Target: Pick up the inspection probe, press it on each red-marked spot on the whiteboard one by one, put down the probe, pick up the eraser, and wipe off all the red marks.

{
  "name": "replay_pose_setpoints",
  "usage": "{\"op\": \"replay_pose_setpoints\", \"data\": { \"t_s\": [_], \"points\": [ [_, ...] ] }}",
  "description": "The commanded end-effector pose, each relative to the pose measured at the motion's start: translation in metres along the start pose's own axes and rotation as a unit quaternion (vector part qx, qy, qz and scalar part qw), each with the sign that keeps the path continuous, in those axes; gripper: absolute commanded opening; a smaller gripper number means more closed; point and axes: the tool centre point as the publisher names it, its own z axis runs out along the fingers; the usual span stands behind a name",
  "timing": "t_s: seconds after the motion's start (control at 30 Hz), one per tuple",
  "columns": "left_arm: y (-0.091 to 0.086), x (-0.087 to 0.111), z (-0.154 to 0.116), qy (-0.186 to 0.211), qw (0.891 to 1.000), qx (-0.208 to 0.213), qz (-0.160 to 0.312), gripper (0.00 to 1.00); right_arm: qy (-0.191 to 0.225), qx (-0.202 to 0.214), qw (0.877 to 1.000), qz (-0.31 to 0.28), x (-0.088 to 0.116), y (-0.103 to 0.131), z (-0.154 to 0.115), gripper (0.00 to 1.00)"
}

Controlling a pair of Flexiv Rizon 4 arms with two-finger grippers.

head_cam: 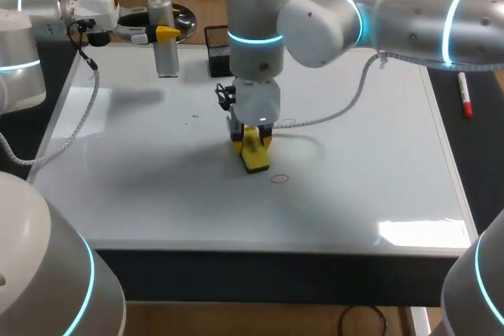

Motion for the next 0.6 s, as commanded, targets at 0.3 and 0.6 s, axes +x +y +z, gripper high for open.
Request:
{"op": "replay_pose_setpoints", "data": {
  "t_s": [0.3,0.6],
  "points": [
    [-0.001,0.0,0.0,0.0,1.0,0.0,0.0,0.0,0.021,0.04,0.999,0.025,0.043,0.007,-0.06,0.0],
    [-0.001,0.0,0.0,0.0,1.0,0.0,0.0,0.0,0.012,0.045,0.996,0.071,0.084,0.002,-0.076,0.0]
  ]
}}
